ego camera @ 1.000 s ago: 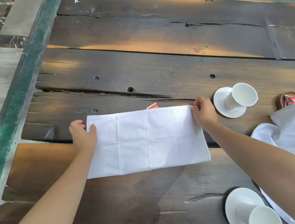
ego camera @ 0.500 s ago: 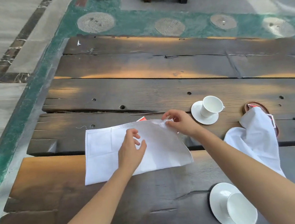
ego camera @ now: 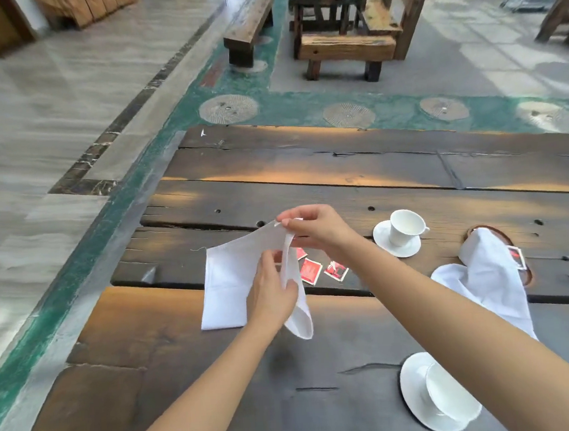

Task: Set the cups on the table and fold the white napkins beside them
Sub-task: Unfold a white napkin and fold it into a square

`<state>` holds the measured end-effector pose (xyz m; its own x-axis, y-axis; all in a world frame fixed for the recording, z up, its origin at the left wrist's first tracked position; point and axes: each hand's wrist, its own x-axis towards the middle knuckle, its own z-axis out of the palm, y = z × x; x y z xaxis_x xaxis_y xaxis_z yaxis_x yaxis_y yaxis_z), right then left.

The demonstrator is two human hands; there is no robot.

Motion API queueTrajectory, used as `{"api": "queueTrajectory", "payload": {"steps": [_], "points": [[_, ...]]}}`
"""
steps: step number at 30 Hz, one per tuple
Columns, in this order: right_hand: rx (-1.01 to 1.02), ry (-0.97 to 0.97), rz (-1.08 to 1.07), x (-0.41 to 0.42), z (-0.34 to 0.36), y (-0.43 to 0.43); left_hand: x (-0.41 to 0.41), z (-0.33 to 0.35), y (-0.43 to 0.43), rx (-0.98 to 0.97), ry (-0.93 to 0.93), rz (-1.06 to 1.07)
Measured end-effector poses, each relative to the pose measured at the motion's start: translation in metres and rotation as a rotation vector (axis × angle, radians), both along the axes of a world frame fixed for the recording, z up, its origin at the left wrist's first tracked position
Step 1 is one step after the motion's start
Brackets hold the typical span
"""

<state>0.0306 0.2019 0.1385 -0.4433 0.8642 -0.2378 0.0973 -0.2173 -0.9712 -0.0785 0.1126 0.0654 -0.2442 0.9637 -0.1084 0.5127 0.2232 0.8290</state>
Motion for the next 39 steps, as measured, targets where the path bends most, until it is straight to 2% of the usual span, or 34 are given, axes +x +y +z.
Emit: {"api": "queueTrajectory", "payload": {"steps": [7,13,16,20,23,28,31,35,39], "points": [[0.016,0.152,-0.009,-0.01,0.037,0.001,-0.102,0.057,-0.031,-0.015,0.261,-0.04],[0.15,0.047,-0.083,-0.018,0.051,0.001,-0.144,0.119,-0.025,-0.028,0.37,-0.08],[0.271,0.021,-0.135,-0.015,0.06,0.006,-0.155,0.143,-0.016,-0.002,0.365,-0.027],[0.419,-0.04,-0.219,-0.005,0.073,0.02,-0.161,0.163,0.006,0.158,0.315,0.119],[0.443,-0.075,-0.337,0.005,0.076,0.035,-0.15,0.165,0.032,0.279,0.307,0.202],[0.394,-0.017,-0.452,0.018,0.087,0.062,-0.126,0.17,0.076,0.391,0.059,0.155],[0.453,0.007,-0.488,0.032,0.101,0.075,-0.12,0.181,0.094,0.486,0.016,0.1],[0.535,-0.045,-0.406,0.055,0.114,0.082,-0.116,0.191,0.102,0.518,0.061,0.038],[0.435,-0.087,-0.168,0.082,0.108,0.075,-0.114,0.197,0.079,0.343,0.166,-0.138]]}}
